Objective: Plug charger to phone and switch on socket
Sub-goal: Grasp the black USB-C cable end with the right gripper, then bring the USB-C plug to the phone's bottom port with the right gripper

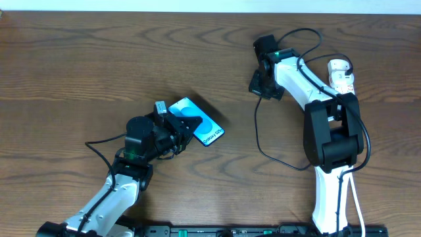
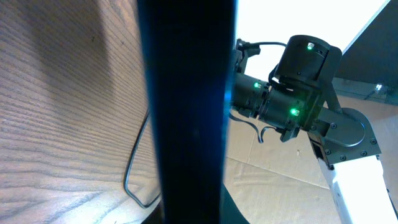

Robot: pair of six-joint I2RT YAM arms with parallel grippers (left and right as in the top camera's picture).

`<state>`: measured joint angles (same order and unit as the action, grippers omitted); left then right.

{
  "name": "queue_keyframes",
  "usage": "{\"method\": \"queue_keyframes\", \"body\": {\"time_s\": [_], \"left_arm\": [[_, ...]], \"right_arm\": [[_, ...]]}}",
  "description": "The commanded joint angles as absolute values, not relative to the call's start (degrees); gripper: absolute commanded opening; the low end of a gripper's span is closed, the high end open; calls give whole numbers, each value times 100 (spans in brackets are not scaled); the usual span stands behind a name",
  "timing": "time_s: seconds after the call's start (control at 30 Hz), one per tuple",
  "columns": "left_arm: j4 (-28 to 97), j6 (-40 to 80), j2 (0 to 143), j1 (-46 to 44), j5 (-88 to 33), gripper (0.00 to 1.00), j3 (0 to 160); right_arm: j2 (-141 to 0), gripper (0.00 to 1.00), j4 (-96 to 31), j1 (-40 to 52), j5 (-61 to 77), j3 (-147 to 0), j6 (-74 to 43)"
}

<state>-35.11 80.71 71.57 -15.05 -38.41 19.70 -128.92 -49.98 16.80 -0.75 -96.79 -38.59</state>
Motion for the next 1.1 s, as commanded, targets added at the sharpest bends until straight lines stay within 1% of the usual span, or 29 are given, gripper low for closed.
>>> {"method": "queue_keyframes", "body": {"time_s": [0.0, 0.07, 0.13, 0.3, 0.47, 0.67, 0.87, 0.97, 1.07], "left_arm": [[-3601, 7929, 7074, -1485, -3837, 7, 2110], [-3601, 7929, 7074, -1485, -3863, 7, 2110], [-3603, 7924, 7072, -1485, -4016, 7, 2110], [-3627, 7728, 7074, -1479, -4296, 7, 2112], [-3809, 7533, 7074, -1479, -4340, 7, 2112], [-4663, 7303, 7074, -1481, -4464, 7, 2112], [-4751, 7140, 7135, -1479, -4657, 8, 2193], [-4770, 7046, 7334, -1479, -4866, 7, 2397], [-5103, 6919, 7642, -1479, -5144, 7, 2652]], "right_arm": [[-13522, 1, -5103, 1715, 1435, -9428, -2519], [-13419, 1, -5216, 1671, 2408, -9614, -1750], [-13207, 1, -5295, 1643, 2757, -9664, -1385], [-12420, 1, -5686, 1610, 2823, -9664, -582], [-11351, 1, -6368, 1568, 2814, -9664, 272], [-10036, 1, -7111, 1535, 2805, -9662, 633], [-8799, 1, -7883, 1540, 3212, -9642, 1608], [-8283, 1, -8128, 1546, 3208, -9502, 1809], [-7817, 1, -8235, 1568, 3208, -9102, 1806]]}}
